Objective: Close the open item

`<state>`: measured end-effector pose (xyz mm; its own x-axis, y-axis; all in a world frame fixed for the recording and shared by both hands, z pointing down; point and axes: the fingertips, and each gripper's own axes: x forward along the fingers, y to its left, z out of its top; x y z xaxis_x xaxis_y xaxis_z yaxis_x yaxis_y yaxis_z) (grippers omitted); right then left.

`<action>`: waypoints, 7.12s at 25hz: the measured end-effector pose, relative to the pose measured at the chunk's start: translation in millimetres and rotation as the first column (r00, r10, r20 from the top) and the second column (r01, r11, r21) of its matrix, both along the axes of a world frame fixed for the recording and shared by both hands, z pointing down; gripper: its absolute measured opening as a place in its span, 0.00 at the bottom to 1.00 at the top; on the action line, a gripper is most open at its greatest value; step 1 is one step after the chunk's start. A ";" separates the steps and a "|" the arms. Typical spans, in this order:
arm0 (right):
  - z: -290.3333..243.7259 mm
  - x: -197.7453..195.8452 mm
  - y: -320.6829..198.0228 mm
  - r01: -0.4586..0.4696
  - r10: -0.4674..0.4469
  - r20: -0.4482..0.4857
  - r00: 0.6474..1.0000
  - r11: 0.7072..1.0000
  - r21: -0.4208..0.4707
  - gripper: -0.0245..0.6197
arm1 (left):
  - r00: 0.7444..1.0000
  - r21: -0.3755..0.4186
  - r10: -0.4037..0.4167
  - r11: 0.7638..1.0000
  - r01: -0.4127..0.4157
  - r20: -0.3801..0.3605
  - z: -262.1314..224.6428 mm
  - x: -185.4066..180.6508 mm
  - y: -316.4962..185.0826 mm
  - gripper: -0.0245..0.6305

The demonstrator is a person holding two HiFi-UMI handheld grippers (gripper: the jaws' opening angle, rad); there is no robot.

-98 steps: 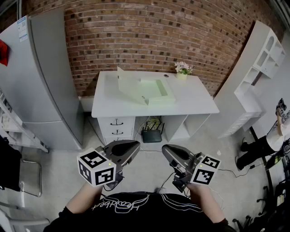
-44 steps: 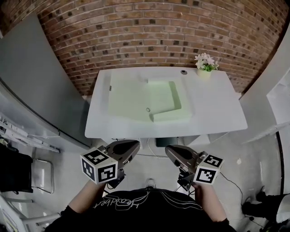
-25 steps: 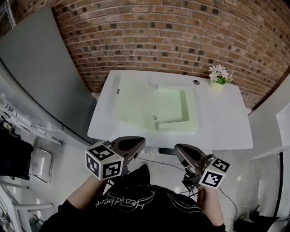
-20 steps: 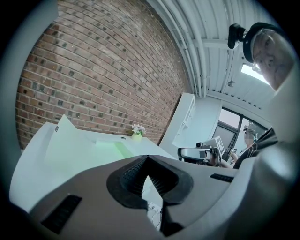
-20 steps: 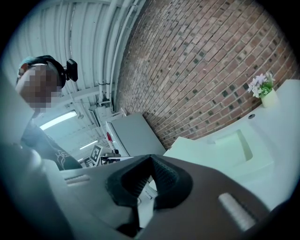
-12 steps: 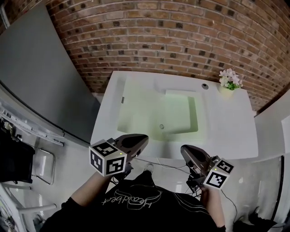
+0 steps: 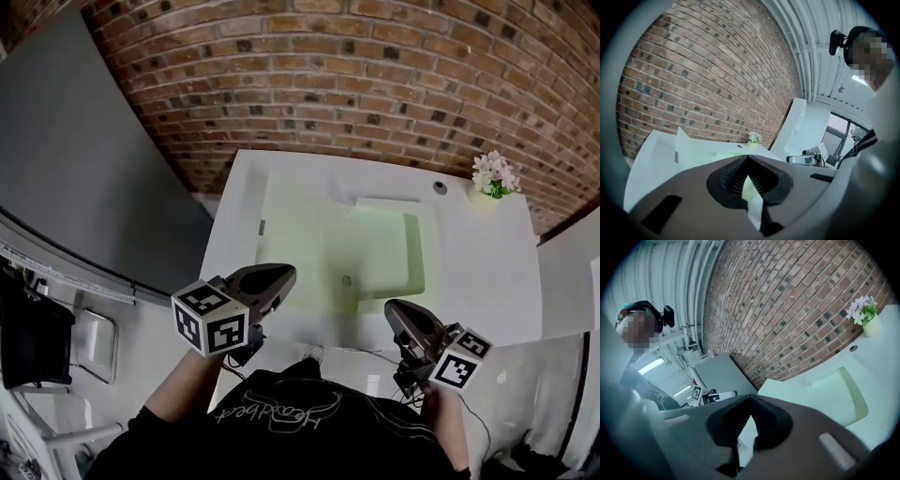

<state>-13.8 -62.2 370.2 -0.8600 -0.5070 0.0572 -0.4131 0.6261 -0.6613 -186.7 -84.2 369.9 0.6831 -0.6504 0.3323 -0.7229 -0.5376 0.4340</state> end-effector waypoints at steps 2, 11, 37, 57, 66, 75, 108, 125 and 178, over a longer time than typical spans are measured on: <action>3.9 -3.3 -8.0 -0.001 0.001 -0.004 1.000 1.000 -0.008 0.04 | 1.000 0.008 -0.008 1.000 0.008 0.002 0.7 -8.5 -8.9 0.04; 16.3 -12.7 -35.8 -0.011 0.010 -0.026 1.000 0.999 -0.042 0.04 | 0.994 -0.007 -0.109 0.994 0.109 -0.018 7.3 -65.3 -46.3 0.04; 46.6 -16.5 -73.2 -0.058 0.057 -0.014 0.998 0.990 -0.126 0.04 | 0.979 -0.205 -0.205 0.958 0.202 0.008 131.1 -131.8 -108.0 0.04; 67.1 -6.2 -71.7 -0.109 0.105 -0.031 0.994 0.977 -0.182 0.04 | 0.995 -0.203 0.003 0.979 -0.024 -0.100 159.4 -80.1 -115.3 0.04; 70.7 3.7 -64.6 -0.147 0.142 -0.040 0.989 0.973 -0.180 0.04 | 0.990 -0.168 0.038 0.984 -0.061 -0.135 153.7 -67.0 -113.4 0.04; 71.5 15.5 -55.1 -0.169 0.169 -0.016 0.986 0.968 -0.186 0.04 | 0.982 -0.147 0.035 0.987 -0.063 -0.185 131.8 -60.8 -107.9 0.04; 114.0 166.5 -107.1 -0.304 0.281 -0.167 0.945 0.943 -0.132 0.04 | 0.994 -0.113 0.039 0.992 -0.050 -0.102 90.6 28.2 -116.2 0.04; 137.8 208.2 -134.8 -0.196 0.162 -0.181 0.970 0.963 -0.185 0.04 | 0.996 -0.157 -0.068 0.986 0.059 -0.050 96.6 76.1 -121.6 0.04; 213.4 200.2 -168.0 -0.091 0.031 -0.182 0.983 0.940 -0.330 0.10 | 1.000 -0.188 0.006 0.982 -0.002 0.020 137.7 153.3 -139.2 0.04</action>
<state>186.4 -230.2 583.6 -0.7901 -0.4835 0.3768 -0.5691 0.3502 -0.7439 -33.4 -223.4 507.6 0.6772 -0.5721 0.4626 -0.7309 -0.4506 0.5126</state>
